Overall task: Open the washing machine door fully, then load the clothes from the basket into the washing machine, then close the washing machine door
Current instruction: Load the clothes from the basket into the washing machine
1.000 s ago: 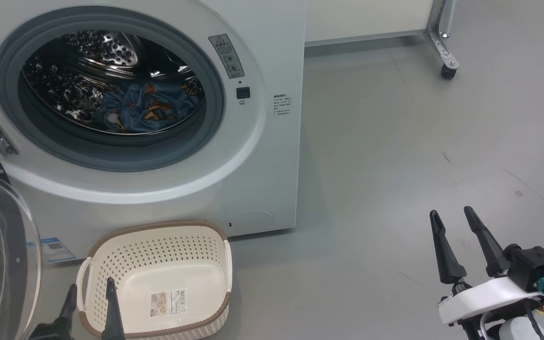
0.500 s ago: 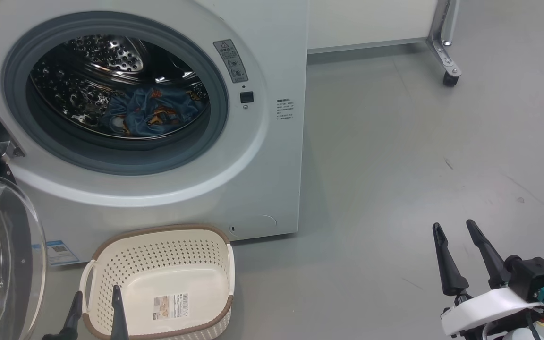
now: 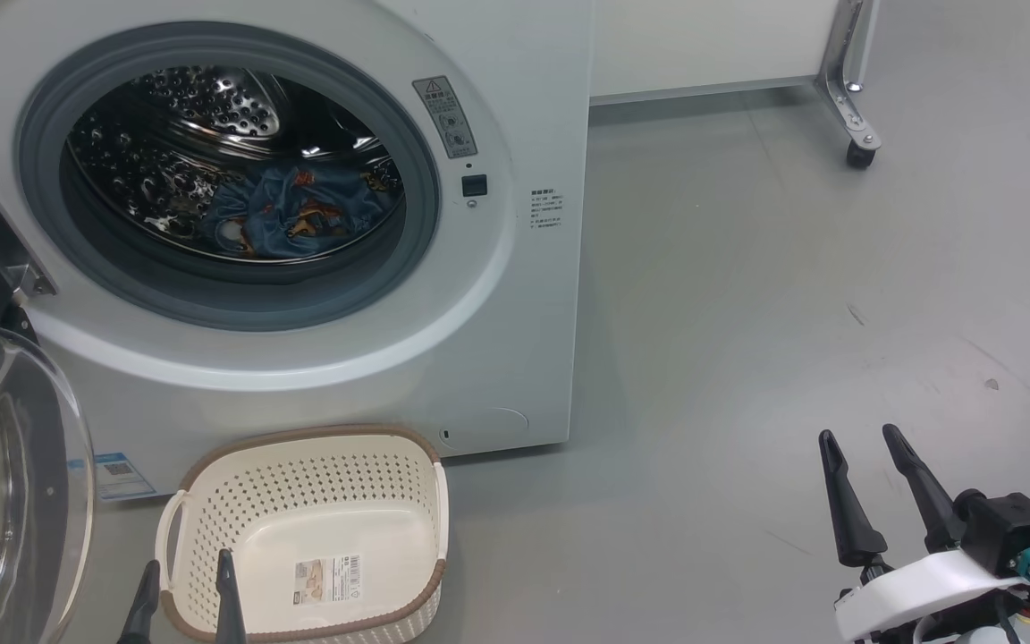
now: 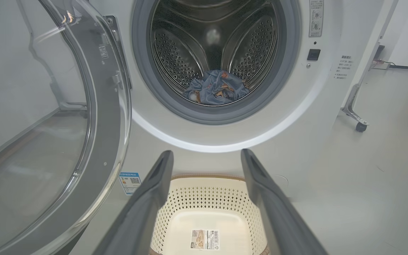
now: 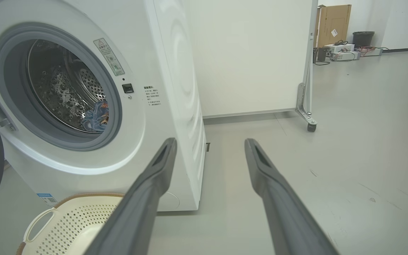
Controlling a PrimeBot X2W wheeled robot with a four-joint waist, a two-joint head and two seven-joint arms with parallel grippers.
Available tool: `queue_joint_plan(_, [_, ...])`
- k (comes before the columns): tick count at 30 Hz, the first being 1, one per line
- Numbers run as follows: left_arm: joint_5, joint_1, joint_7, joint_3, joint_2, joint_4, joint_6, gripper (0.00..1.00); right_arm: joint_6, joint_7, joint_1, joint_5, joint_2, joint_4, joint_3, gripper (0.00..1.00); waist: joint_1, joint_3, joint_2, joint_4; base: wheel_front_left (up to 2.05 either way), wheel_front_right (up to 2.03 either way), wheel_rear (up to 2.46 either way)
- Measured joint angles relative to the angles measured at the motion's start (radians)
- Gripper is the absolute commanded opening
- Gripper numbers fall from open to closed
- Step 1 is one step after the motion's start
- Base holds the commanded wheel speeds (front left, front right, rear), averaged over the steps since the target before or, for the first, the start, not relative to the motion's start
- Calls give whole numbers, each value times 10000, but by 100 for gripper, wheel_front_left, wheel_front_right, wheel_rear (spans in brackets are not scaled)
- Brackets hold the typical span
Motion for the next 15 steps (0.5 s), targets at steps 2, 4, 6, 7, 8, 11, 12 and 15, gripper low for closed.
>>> queue_joint_plan(2, [0, 32, 0, -13, 0, -50, 0, 100, 0, 0, 0, 0, 2, 0, 0, 100, 0, 8, 0, 9, 0, 0, 0])
queue_joint_plan(4, [0, 74, 0, -33, 2, -111, 4, 100, 0, 0, 0, 0, 2, 0, 0, 100, 0, 19, 0, 19, 0, 0, 0])
queue_joint_plan(6, [0, 118, 0, -46, 2, -155, 33, 100, 0, 0, 0, 0, 2, 0, 2, 100, 0, 32, 0, 28, 0, 0, 0])
queue_joint_plan(7, [0, 130, 0, -54, 2, -174, 58, 100, 0, 0, 0, 0, 2, 0, 2, 100, 0, 40, 0, 32, 0, 0, 0])
queue_joint_plan(8, [0, 141, 0, -61, 2, -196, 58, 100, 0, 0, 0, 0, 2, 0, 2, 100, 0, 49, 0, 35, 0, 0, 0])
queue_joint_plan(11, [0, 149, 0, -88, 4, -251, 63, 100, 0, 0, 0, 0, 2, 0, 4, 100, 0, 78, 0, 45, 0, 0, 0])
queue_joint_plan(12, [0, 150, 0, -96, 4, -280, 84, 100, 0, 0, 0, 0, 2, 0, 4, 100, 0, 89, 0, 48, 0, 0, 0])
queue_joint_plan(15, [0, 152, 0, -102, 4, -362, 86, 100, 0, 0, 0, 0, 2, 0, 4, 100, 0, 126, 0, 59, 0, 0, 0])
